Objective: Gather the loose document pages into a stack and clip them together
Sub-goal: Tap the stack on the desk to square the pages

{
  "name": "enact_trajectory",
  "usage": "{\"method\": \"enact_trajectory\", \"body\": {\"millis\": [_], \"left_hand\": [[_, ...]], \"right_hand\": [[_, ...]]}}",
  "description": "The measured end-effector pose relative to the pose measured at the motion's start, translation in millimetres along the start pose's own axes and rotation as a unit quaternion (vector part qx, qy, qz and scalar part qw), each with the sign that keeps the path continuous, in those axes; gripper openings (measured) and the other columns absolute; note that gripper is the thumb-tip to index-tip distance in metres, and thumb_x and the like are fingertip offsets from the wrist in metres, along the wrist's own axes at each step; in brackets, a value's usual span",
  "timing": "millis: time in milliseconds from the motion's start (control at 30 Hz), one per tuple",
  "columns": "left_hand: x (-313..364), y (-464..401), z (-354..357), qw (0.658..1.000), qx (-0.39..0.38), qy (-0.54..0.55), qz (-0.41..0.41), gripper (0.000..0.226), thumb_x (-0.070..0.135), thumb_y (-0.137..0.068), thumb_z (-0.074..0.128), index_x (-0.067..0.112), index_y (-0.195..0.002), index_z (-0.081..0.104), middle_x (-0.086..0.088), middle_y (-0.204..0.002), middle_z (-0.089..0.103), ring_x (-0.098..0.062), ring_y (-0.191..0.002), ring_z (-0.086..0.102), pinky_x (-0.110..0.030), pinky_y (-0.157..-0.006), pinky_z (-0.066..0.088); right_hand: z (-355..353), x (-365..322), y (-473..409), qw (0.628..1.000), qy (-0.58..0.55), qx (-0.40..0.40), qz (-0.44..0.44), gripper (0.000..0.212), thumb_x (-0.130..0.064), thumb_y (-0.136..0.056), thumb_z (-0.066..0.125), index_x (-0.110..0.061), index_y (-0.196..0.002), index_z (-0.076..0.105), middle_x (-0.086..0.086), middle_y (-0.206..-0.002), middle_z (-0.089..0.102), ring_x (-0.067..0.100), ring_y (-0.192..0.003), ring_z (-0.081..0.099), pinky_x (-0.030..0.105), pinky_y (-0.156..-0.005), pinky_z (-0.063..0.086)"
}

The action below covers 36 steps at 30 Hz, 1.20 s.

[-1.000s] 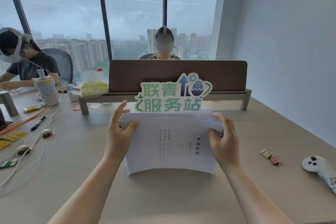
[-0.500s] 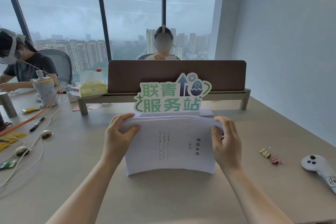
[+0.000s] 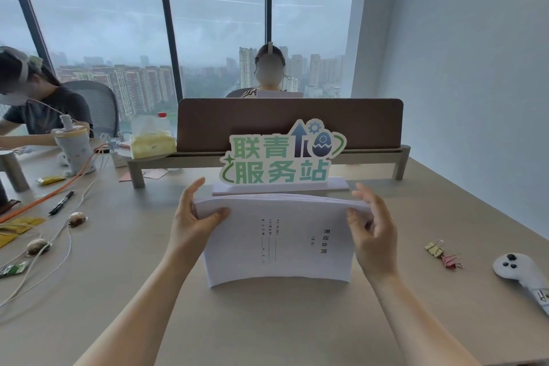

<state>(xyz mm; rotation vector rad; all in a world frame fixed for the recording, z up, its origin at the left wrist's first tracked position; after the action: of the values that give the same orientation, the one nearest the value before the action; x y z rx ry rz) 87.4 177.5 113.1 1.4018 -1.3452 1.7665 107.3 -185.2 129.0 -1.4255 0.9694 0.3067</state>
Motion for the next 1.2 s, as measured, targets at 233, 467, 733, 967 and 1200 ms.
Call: {"method": "enact_trajectory", "body": {"millis": [233, 467, 733, 967, 1200], "left_hand": [[-53, 12, 14, 0.985, -0.051, 0.091, -0.134, 0.062, 0.044, -0.035, 0.091, 0.016, -0.089, 0.076, -0.004, -0.087, 0.077, -0.028, -0.085, 0.071, -0.033, -0.069, 0.054], [-30, 1, 11, 0.988, -0.03, 0.113, -0.103, 0.015, 0.003, -0.071, 0.081, 0.008, -0.083, 0.073, 0.001, -0.073, 0.075, -0.02, -0.067, 0.067, -0.026, -0.056, 0.055], [-69, 18, 8, 0.98, -0.062, 0.092, -0.163, 0.061, 0.033, -0.033, 0.089, 0.01, -0.088, 0.076, -0.008, -0.088, 0.078, -0.029, -0.083, 0.07, -0.037, -0.076, 0.056], [-52, 7, 3, 0.984, -0.091, 0.103, -0.116, 0.062, 0.036, -0.032, 0.094, 0.012, -0.087, 0.078, -0.009, -0.091, 0.077, -0.024, -0.081, 0.072, -0.036, -0.075, 0.056], [-66, 14, 3, 0.981, -0.097, 0.092, -0.139, 0.078, 0.046, -0.02, 0.097, 0.011, -0.087, 0.078, -0.013, -0.095, 0.077, -0.027, -0.084, 0.072, -0.039, -0.077, 0.057]], "right_hand": [[41, 46, 26, 0.928, -0.23, -0.118, 0.267, 0.018, -0.002, -0.089, 0.064, -0.015, -0.083, 0.076, 0.002, -0.084, 0.075, 0.014, -0.074, 0.069, 0.039, -0.075, 0.049], [35, 36, 11, 0.943, -0.227, -0.07, 0.233, 0.021, -0.001, -0.089, 0.065, -0.017, -0.077, 0.074, 0.0, -0.078, 0.07, 0.017, -0.068, 0.063, 0.035, -0.065, 0.051], [57, 57, 42, 0.91, -0.237, -0.147, 0.307, 0.004, -0.01, -0.071, 0.078, -0.014, -0.073, 0.077, 0.006, -0.08, 0.075, 0.022, -0.075, 0.068, 0.035, -0.067, 0.053], [54, 46, 27, 0.914, -0.267, -0.145, 0.269, 0.014, 0.002, -0.081, 0.071, -0.011, -0.081, 0.075, 0.006, -0.083, 0.075, 0.019, -0.073, 0.07, 0.034, -0.067, 0.056], [62, 58, 37, 0.914, -0.241, -0.158, 0.287, 0.026, -0.024, -0.055, 0.09, -0.015, -0.076, 0.079, 0.008, -0.085, 0.076, 0.023, -0.078, 0.069, 0.043, -0.075, 0.053]]}}
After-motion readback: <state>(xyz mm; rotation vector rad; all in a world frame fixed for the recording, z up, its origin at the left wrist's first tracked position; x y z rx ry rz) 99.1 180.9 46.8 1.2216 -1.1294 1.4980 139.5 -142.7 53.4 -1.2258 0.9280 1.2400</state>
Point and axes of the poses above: each hand's wrist, its own y-axis away from the middle knuckle, its own z-axis out of the palm, x = y × z, the point moved 10 cm from there along -y, towards the middle knuckle
